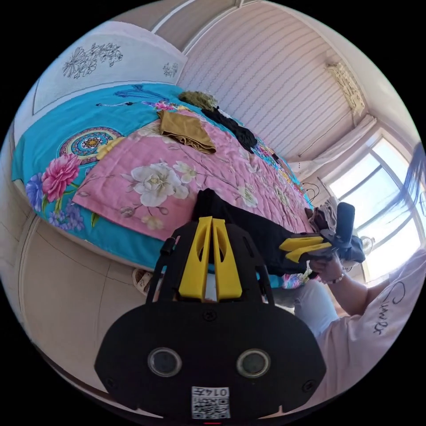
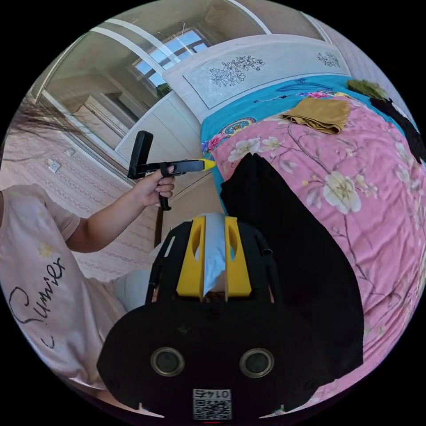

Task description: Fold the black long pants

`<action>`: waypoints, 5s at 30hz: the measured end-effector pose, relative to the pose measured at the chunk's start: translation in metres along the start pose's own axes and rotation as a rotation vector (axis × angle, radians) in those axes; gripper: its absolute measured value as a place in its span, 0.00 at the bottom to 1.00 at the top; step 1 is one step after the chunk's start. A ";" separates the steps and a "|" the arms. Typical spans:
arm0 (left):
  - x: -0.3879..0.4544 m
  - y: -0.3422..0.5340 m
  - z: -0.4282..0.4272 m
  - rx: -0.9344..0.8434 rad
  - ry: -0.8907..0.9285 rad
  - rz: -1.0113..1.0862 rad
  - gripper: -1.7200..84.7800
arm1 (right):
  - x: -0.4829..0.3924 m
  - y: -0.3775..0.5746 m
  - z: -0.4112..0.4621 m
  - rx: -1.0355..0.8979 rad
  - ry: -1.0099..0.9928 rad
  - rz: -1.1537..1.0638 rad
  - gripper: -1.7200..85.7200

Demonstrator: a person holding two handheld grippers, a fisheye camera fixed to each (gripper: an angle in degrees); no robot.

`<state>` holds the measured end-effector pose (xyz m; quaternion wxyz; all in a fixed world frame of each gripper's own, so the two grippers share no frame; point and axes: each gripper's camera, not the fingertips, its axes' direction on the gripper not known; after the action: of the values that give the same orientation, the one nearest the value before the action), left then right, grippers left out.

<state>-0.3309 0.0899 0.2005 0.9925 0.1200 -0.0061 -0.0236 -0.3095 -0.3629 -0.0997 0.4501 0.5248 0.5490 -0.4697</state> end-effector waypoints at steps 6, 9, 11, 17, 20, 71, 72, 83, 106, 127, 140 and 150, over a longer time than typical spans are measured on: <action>0.048 -0.007 0.048 -0.117 -0.021 0.153 0.01 | 0.031 0.024 -0.051 0.001 0.444 0.217 0.07; 0.049 -0.009 0.084 -0.264 -0.207 0.178 0.01 | 0.059 0.026 -0.048 -0.084 0.615 0.360 0.03; 0.051 -0.009 0.093 -0.273 -0.204 0.192 0.01 | 0.084 0.029 -0.035 -0.164 0.589 0.410 0.02; 0.130 -0.005 0.071 -0.210 -0.500 0.402 0.01 | 0.077 0.024 -0.066 -0.069 0.508 0.418 0.02; 0.205 0.015 0.079 -0.183 -0.278 0.575 0.01 | 0.060 0.011 -0.067 -0.065 0.486 0.328 0.02; 0.557 -0.055 0.455 -0.750 0.037 0.809 0.01 | 0.136 0.455 -0.223 0.288 0.070 0.740 0.04; 0.555 -0.055 0.459 -0.752 0.055 0.777 0.01 | 0.137 0.457 -0.223 0.274 0.072 0.742 0.04; 0.566 -0.071 0.465 -0.784 0.107 0.763 0.09 | 0.161 0.504 -0.238 0.341 0.042 0.786 0.09; 0.655 -0.153 0.403 -0.530 0.551 0.906 0.01 | 0.097 0.616 -0.399 0.900 0.115 0.552 0.04; 0.306 -0.109 0.292 -0.377 0.136 0.271 0.02 | 0.084 0.376 -0.209 0.159 -0.093 0.309 0.05; 0.356 -0.059 0.309 -0.423 0.028 0.409 0.09 | 0.080 0.410 -0.302 0.292 0.363 0.571 0.13; 0.337 -0.049 0.293 -0.408 -0.068 0.463 0.04 | 0.107 0.424 -0.315 0.265 0.327 0.746 0.17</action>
<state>-0.0012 -0.0434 0.4752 0.9743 -0.0871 -0.0614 0.1983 0.1088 -0.0317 -0.1752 0.4249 0.8082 0.3205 -0.2520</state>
